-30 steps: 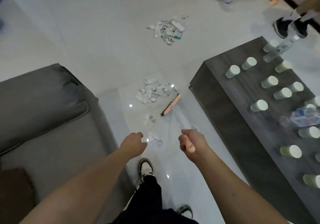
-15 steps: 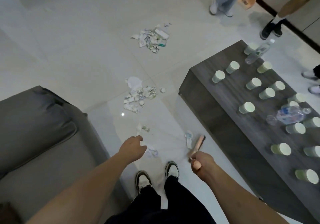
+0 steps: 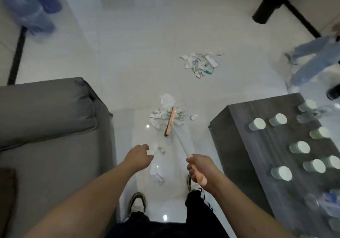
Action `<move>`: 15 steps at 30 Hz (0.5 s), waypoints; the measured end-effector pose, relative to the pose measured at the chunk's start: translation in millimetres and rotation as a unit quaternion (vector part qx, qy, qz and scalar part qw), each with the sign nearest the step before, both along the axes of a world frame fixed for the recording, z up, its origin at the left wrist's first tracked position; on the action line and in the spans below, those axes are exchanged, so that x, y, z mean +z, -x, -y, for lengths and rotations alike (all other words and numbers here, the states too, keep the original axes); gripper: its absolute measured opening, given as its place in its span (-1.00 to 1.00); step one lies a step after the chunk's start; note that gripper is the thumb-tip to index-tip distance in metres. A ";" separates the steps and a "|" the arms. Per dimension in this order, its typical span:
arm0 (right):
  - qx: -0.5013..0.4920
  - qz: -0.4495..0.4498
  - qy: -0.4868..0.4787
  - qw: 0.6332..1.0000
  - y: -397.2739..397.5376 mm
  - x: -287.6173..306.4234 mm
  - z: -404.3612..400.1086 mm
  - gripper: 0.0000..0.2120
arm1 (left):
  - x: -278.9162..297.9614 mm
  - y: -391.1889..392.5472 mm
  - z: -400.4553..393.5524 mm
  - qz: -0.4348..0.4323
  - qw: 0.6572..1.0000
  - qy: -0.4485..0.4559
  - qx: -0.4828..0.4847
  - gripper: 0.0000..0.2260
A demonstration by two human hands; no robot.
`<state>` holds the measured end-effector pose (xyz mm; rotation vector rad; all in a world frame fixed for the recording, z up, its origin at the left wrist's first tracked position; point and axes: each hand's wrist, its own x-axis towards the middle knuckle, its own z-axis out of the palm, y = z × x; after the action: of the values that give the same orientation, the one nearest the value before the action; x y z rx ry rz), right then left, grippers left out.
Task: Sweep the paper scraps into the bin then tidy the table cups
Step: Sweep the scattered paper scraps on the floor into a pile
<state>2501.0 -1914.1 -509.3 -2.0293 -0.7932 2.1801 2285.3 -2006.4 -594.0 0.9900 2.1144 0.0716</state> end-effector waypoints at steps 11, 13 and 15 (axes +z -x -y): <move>0.413 -0.004 0.095 0.906 -42.6 -21.1 -57.6 -0.81 | 12.3 -129.1 42.3 0.003 0.953 0.058 0.296 -0.52; 0.469 0.003 0.113 0.876 -51.2 -26.1 -54.3 -0.73 | 15.4 -153.1 49.7 0.009 0.943 0.063 0.326 -0.52; 0.516 0.017 0.122 0.847 -55.9 -30.0 -50.9 -0.73 | 17.8 -166.9 53.8 0.008 0.936 0.070 0.346 -0.54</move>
<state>2556.8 -1863.1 -539.3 -1.9559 -2.0956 2.8161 2452.2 -2060.1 -576.3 0.1246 2.3185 0.2727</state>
